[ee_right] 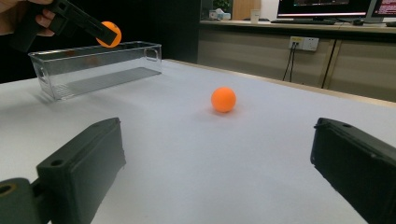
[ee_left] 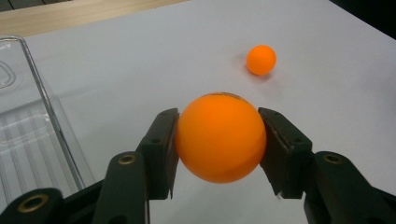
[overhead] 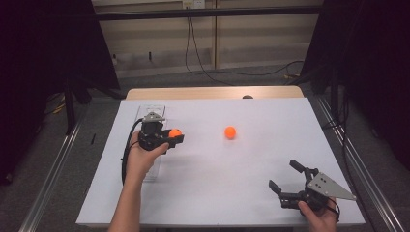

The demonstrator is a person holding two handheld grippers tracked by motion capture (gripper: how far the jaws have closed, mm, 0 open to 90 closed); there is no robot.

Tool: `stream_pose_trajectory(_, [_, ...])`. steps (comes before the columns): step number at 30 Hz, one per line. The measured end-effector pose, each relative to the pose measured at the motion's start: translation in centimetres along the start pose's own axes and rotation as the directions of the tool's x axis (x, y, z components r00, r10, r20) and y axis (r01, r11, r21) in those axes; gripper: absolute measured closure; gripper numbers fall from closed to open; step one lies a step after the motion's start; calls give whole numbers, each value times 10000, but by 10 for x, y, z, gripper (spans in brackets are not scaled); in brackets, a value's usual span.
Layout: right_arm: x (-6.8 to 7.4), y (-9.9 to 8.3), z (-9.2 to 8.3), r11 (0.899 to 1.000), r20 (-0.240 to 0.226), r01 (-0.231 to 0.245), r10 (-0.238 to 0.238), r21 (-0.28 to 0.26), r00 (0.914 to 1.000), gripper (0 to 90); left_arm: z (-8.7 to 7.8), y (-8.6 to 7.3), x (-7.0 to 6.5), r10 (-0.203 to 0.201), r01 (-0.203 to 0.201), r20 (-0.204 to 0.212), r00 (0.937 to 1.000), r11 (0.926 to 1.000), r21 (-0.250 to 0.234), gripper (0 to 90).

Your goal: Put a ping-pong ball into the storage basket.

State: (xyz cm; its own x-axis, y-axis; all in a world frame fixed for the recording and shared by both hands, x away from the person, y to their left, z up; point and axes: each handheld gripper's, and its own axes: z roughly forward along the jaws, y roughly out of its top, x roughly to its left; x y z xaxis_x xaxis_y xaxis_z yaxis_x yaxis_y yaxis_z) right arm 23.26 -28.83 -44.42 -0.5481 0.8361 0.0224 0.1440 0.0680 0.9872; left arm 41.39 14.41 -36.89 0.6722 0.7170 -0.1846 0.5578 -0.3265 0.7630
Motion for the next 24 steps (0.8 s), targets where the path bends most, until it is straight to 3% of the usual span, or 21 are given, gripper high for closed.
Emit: stream_pose_trajectory(24, [0, 0, 0, 10000, -3, 3, -3, -3, 10000, 23, -10, 0, 8, -77, 75, -355, 9993, 10000, -65, 504])
